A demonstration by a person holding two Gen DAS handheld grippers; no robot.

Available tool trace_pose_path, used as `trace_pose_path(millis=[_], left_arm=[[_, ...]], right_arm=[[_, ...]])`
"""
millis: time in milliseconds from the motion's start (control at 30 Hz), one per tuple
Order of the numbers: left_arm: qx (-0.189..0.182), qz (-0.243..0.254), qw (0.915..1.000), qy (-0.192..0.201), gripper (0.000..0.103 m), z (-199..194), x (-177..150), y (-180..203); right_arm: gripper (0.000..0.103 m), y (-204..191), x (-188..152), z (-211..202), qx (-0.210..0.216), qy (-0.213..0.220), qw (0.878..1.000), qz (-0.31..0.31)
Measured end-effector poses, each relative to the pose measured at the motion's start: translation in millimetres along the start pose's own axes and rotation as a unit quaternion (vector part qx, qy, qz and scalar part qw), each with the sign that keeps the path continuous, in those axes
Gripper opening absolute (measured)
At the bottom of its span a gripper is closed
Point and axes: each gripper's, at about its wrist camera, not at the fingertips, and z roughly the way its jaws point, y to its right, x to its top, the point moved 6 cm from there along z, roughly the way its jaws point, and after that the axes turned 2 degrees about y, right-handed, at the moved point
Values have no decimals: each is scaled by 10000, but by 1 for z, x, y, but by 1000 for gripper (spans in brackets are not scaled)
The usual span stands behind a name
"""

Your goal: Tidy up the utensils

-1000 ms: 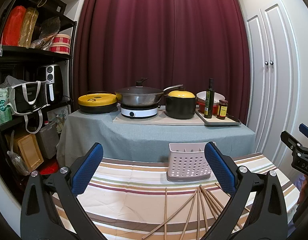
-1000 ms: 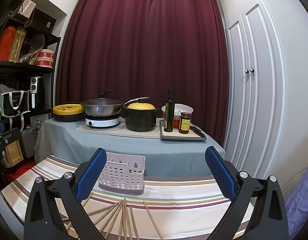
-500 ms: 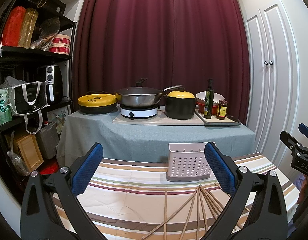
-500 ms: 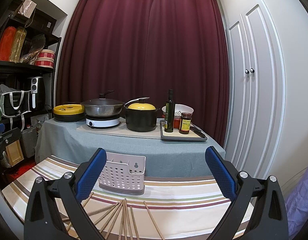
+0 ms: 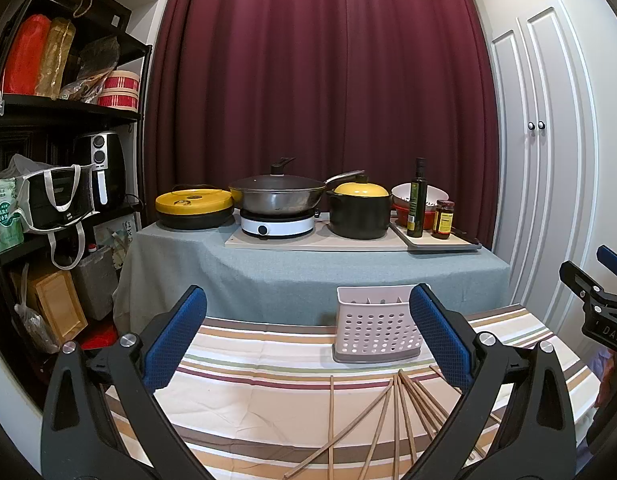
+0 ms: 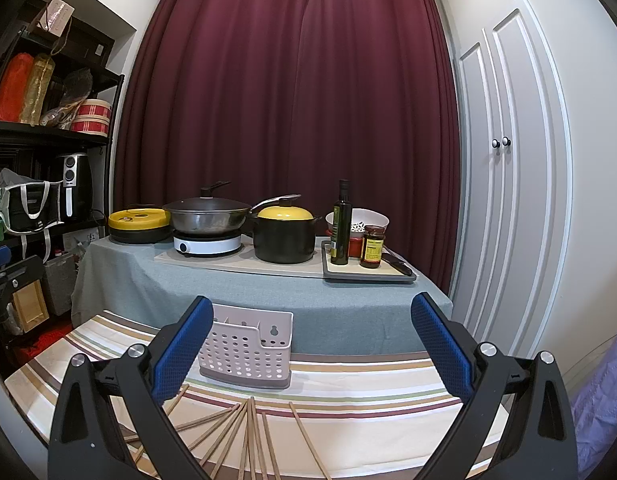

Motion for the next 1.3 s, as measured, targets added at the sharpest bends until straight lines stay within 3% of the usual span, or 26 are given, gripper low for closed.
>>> trace_pose_path(millis=[533,700,1133,1200,1300], left_arm=[[-71,42,10000,26,99,1,0,4],[-106,172,9998,-9,99,14,-14,3],[-485,630,9925,-928,97,72,-151,-20],[-562,741,9901,-1055,83,78,-172,-20],[-734,828,9852,-1307,72,84,-201,-18]], right_arm=[[97,0,-2,1,-12,-28,10000,-5],[97,-1,-17,8,11,-179,9998,-20],[96,7,-120,40,198,-1167,9930,60],[96,6,-134,43,236,-1277,9915,73],[97,5,-152,45,244,-1408,9897,23]])
